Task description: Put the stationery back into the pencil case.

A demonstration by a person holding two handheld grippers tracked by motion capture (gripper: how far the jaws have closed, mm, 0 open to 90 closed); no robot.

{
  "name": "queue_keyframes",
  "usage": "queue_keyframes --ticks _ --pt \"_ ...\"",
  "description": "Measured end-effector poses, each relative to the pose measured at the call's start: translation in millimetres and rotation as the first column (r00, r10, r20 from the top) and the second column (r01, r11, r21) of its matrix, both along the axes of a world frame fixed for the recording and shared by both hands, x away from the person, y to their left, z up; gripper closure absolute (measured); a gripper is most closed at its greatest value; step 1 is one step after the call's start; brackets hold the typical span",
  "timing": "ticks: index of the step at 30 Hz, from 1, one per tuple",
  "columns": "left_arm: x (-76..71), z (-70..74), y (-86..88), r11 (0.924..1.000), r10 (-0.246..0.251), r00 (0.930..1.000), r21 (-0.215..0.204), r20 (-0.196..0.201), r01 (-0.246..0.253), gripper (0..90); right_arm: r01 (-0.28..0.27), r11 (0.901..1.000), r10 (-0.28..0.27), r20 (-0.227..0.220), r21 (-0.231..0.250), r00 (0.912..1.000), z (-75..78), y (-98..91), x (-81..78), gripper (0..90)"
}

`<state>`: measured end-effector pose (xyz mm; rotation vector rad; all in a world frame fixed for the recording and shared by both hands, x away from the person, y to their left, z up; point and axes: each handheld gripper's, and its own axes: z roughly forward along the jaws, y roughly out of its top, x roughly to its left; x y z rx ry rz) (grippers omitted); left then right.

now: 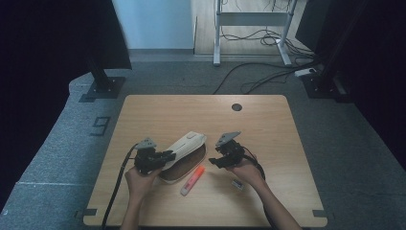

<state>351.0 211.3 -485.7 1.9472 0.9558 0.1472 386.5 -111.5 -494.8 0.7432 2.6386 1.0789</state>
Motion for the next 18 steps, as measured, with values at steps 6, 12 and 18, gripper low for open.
queue_keyframes --ticks 6,12,18 --pt "-0.2 0.1 -0.2 1.0 -0.001 1.0 0.003 0.003 0.001 74.3 0.006 1.0 -0.006 -0.005 0.008 1.0 0.2 -10.1 -7.8 41.6" --pt "-0.3 0.1 -0.4 1.0 -0.001 1.0 0.004 0.003 0.001 74.3 0.008 0.9999 -0.008 -0.003 0.011 1.0 -0.5 -16.7 -14.1 42.0" --pt "-0.4 0.0 -0.6 1.0 -0.002 1.0 0.005 0.005 0.002 74.1 0.015 0.9998 -0.015 0.005 0.013 0.9999 -2.5 -25.8 -21.1 40.0"
